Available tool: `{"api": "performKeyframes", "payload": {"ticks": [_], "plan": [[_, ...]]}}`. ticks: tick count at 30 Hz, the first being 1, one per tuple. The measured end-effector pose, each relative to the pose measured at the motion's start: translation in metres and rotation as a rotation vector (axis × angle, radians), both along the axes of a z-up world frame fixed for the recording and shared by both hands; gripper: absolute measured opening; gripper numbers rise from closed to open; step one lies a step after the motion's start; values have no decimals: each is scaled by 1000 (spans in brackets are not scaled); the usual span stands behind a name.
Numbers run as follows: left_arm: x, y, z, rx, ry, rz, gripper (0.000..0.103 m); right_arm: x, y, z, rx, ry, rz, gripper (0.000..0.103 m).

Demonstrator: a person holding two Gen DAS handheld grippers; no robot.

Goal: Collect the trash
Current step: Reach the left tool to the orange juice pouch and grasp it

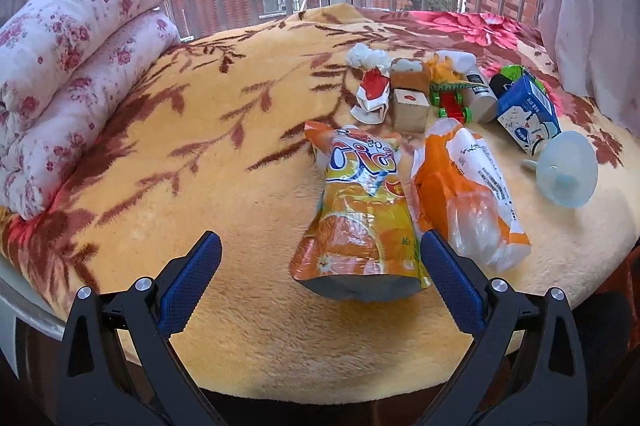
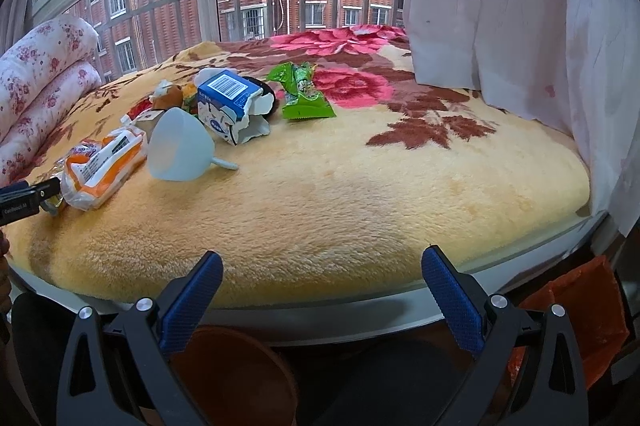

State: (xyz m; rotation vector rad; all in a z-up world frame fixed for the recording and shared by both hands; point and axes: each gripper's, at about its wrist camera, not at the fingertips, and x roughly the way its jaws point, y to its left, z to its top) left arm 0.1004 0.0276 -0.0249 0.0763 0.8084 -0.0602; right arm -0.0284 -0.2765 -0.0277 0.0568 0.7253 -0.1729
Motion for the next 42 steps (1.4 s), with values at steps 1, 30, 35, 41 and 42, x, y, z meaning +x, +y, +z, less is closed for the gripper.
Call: {"api": "performKeyframes", "payload": {"ticks": [1, 30, 35, 41, 42], "plan": [[0, -1, -1, -3, -1, 1, 97, 0, 0, 0, 2, 2, 0, 98], [58, -18, -30, 5, 63, -1, 97, 22, 2, -9, -37, 36, 11, 98], [73, -20, -33, -5, 97, 13, 97, 27, 0, -10, -30, 42, 9, 98], [86, -14, -35, -53, 110, 27, 94, 33, 0, -15, -32, 61, 11, 98], [87, -13, -35, -54, 106, 33, 84, 33, 0, -16, -31, 62, 11, 98]]}}
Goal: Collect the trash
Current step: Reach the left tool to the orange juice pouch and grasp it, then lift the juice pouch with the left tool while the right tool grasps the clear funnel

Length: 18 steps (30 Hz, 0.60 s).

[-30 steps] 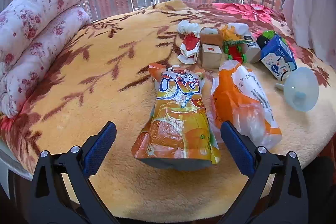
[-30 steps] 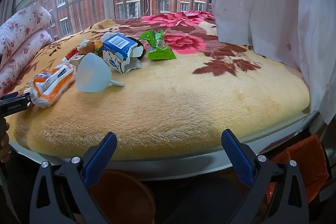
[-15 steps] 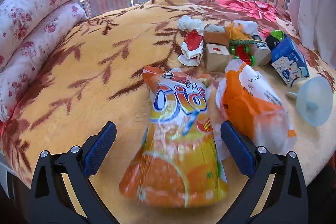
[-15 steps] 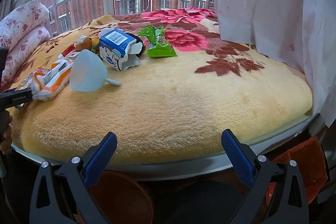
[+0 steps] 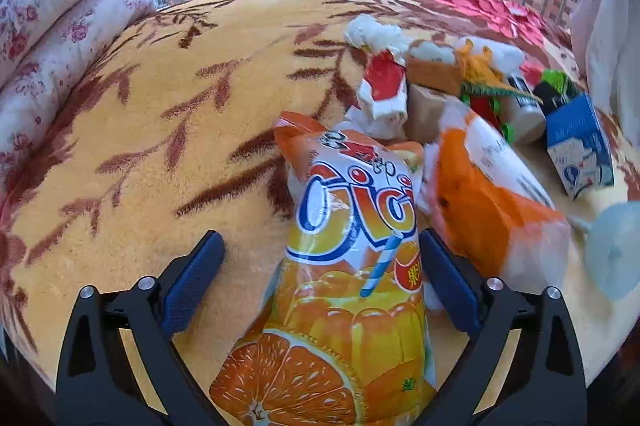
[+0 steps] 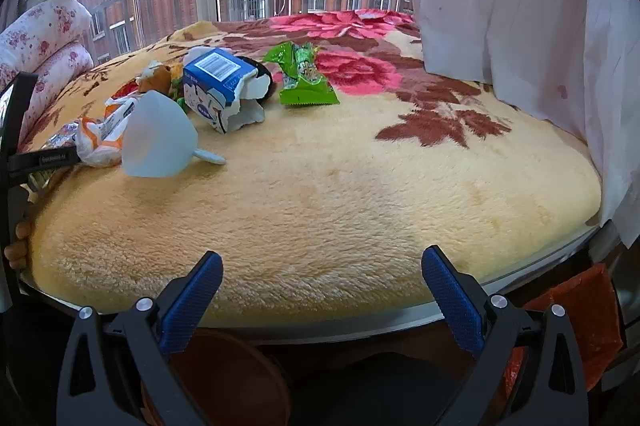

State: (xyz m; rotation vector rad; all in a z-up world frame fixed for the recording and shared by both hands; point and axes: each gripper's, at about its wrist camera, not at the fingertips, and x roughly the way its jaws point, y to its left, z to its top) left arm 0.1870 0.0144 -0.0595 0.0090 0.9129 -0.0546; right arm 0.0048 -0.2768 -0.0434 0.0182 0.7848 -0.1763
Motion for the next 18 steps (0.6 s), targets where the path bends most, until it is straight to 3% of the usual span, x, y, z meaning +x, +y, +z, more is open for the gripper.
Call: {"api": "performKeyframes", "payload": {"ticks": [3, 6, 18], "plan": [[-2, 0, -1, 30, -15, 12, 57, 0, -1, -1, -1, 3, -3, 98], [-9, 2, 2, 26, -54, 4, 47, -1, -1, 0, -1, -3, -6, 98], [-50, 17, 17, 12, -129, 71, 38, 0, 9, 11, -4, -24, 23, 98]]}}
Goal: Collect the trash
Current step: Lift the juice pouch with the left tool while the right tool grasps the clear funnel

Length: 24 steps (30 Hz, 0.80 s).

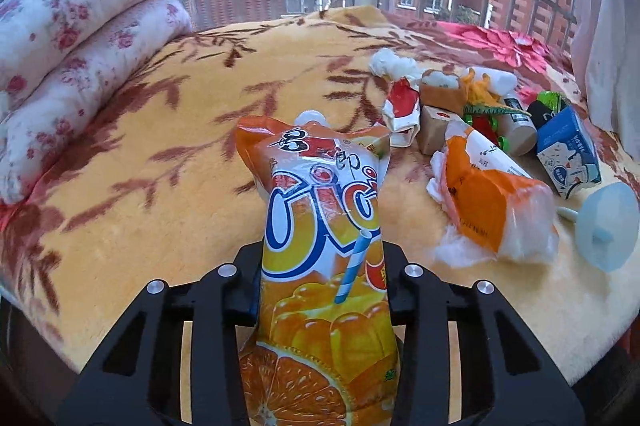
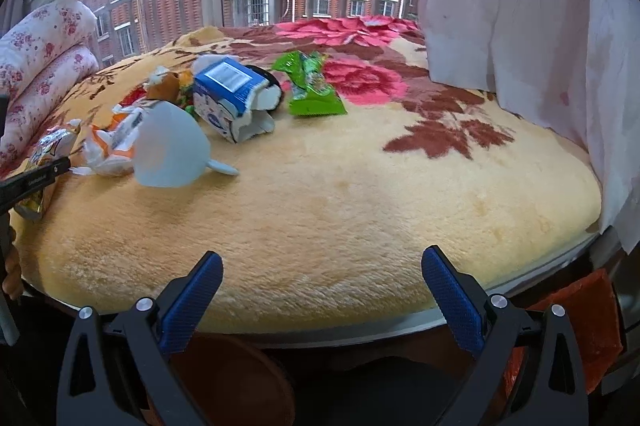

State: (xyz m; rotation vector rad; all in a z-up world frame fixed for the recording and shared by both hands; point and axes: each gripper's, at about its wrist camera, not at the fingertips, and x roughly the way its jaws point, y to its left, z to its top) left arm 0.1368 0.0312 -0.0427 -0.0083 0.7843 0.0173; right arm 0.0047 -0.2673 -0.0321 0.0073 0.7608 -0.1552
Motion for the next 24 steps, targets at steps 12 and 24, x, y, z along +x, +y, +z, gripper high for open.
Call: {"api": "performKeyframes", "payload": {"ticks": [12, 24], "plan": [[-51, 2, 24, 65, -152, 23, 37, 25, 44, 39, 1, -69, 187, 98], [-84, 3, 23, -4, -199, 9, 37, 78, 46, 26, 16, -1, 199, 92]]}}
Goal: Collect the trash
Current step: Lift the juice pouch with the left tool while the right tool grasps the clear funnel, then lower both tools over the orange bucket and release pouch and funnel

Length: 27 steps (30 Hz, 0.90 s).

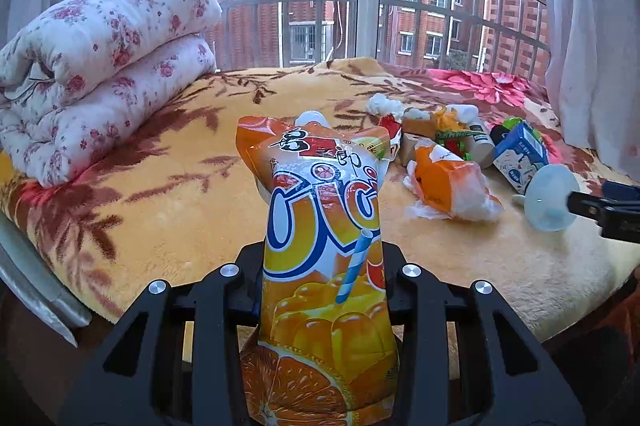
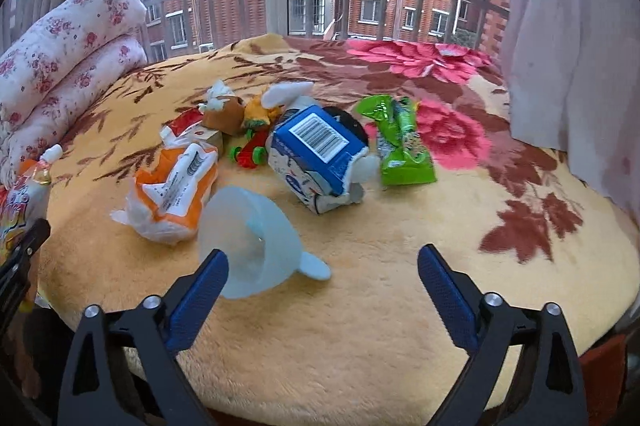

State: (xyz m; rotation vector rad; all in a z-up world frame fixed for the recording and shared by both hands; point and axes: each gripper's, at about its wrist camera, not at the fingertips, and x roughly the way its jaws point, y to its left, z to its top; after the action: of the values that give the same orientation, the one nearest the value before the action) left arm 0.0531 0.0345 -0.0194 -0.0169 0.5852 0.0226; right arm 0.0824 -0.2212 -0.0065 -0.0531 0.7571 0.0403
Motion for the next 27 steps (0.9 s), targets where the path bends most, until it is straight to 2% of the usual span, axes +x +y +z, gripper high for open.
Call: {"api": "performKeyframes", "payload": {"ticks": [1, 4, 7, 8, 9, 10, 17, 23, 27], "plan": [[-1, 0, 1, 0, -6, -1, 37, 2, 3, 0, -4, 1, 3, 92], [-4, -2, 4, -6, -17, -13, 37, 13, 13, -2, -27, 8, 14, 80], [-4, -5, 3, -12, -12, -28, 37, 27, 21, -8, -67, 45, 10, 61], [-5, -6, 3, -15, -10, -32, 37, 34, 23, -14, -80, 71, 9, 47], [-5, -7, 2, -19, -7, -38, 37, 37, 23, -18, -80, 90, 10, 22], [-5, -9, 1, -21, -4, -42, 37, 40, 22, -22, -73, 109, 11, 14], [-6, -13, 0, -37, 21, -65, 37, 13, 6, -15, -4, 33, 7, 13], [-31, -24, 12, -26, 3, -123, 37, -48, -13, 9, 155, -35, 71, 13], [-56, -38, 17, -40, 15, -206, 37, -89, -14, 15, 201, -35, 116, 13]]}}
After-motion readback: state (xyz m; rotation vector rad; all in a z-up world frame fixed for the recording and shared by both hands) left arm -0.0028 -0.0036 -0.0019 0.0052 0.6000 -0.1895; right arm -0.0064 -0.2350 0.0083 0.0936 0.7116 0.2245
